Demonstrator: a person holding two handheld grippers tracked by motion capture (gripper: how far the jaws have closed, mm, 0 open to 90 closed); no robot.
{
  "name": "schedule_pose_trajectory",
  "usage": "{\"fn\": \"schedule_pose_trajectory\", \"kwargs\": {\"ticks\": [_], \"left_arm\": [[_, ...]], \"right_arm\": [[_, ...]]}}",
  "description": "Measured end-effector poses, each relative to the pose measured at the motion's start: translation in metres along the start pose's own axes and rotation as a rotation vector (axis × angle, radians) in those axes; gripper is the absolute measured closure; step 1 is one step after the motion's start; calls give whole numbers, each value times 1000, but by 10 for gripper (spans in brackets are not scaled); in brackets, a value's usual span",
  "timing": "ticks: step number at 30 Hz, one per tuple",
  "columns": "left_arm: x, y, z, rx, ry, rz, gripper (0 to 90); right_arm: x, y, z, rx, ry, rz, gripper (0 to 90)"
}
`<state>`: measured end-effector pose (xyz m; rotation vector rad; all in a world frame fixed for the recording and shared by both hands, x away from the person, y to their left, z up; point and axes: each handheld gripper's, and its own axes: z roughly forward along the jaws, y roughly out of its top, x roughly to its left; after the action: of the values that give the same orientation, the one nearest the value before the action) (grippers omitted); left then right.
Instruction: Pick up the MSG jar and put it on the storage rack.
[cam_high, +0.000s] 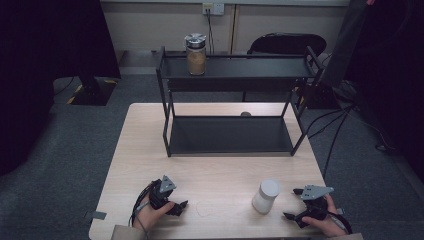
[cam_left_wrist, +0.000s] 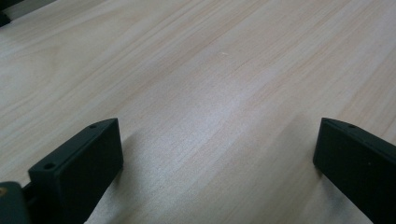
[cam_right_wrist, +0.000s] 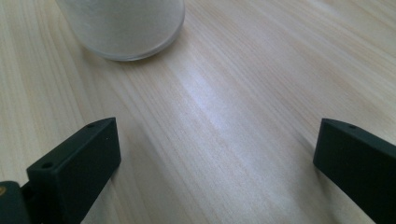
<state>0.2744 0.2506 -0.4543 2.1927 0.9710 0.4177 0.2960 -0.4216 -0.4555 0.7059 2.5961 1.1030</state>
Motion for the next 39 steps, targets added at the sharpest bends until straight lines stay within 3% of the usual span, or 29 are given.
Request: {"fn": "schedule_pose_trajectory", "kwargs": {"ticks": [9,12,21,31,39], "left_arm": [[0,-5,1,-21,1,1,0],[0,-6,1,-25,1,0,0],[0,-7,1,-34,3,-1,0],[0,-8,1,-36,3,-1,0],[0,-8,1,-36,3,-1,0]], "right_arm": [[1,0,0,-4,-3,15,0],[-1,-1,-1,-20,9,38,7],[6,5,-9,-78,3,34,5],[9,22,-17,-146,48,9,2],[6,35,-13,-151,93,-4,1]]}}
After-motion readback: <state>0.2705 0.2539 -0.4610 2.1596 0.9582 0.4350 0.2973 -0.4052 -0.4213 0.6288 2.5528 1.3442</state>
